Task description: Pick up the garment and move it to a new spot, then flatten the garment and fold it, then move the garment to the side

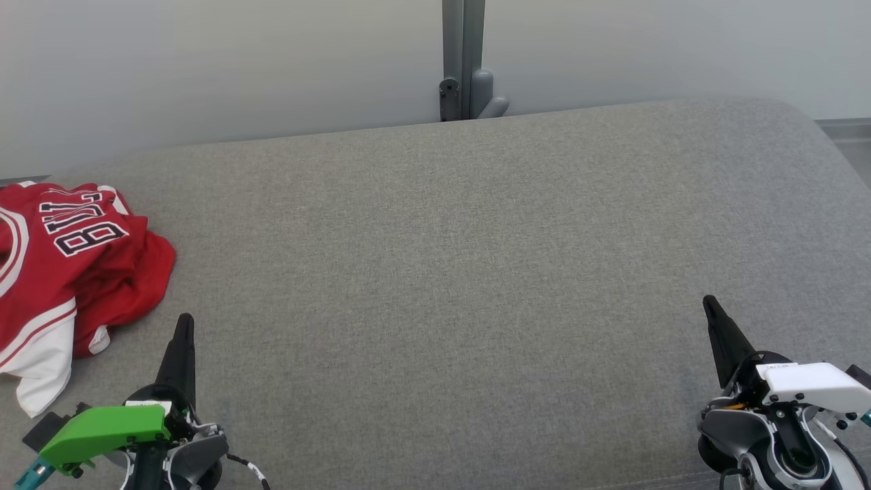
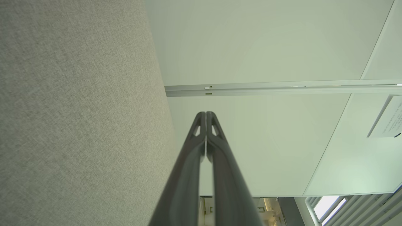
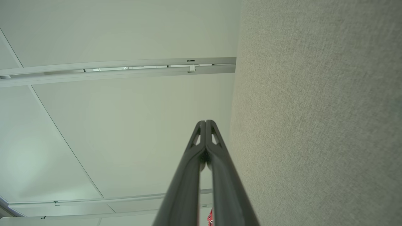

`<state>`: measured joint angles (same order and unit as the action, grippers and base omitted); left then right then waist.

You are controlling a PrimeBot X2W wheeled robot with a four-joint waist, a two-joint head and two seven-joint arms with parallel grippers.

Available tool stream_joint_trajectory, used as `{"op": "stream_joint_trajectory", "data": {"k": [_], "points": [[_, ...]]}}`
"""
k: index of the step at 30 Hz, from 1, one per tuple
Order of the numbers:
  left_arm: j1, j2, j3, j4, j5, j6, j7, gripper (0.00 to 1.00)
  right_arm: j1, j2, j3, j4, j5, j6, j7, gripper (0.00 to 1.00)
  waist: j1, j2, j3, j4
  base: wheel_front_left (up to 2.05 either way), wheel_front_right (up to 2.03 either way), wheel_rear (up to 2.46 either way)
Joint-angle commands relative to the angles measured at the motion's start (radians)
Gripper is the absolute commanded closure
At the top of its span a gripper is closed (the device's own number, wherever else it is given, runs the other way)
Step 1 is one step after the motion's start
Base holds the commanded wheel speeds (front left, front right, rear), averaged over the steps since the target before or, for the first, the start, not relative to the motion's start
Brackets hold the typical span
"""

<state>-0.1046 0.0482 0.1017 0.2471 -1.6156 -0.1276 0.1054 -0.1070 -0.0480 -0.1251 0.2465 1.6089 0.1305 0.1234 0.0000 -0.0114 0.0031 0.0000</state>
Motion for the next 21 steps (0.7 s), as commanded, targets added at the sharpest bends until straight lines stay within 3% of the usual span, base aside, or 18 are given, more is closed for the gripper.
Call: {"op": "stream_joint_trajectory", "data": {"k": [1, 21], "points": [[-0.015, 0.004, 0.001, 0.000, 0.004, -0.007, 0.001, 1.00, -0.005, -0.005, -0.001, -0.001, 0.005, 0.000, 0.003, 1.00, 0.0000, 0.0114, 0.000, 0.000, 0.00, 0.00, 0.00], [-0.015, 0.004, 0.001, 0.000, 0.004, -0.007, 0.001, 1.00, -0.005, -0.005, -0.001, -0.001, 0.005, 0.000, 0.003, 1.00, 0.0000, 0.0114, 0.000, 0.000, 0.00, 0.00, 0.00]]}}
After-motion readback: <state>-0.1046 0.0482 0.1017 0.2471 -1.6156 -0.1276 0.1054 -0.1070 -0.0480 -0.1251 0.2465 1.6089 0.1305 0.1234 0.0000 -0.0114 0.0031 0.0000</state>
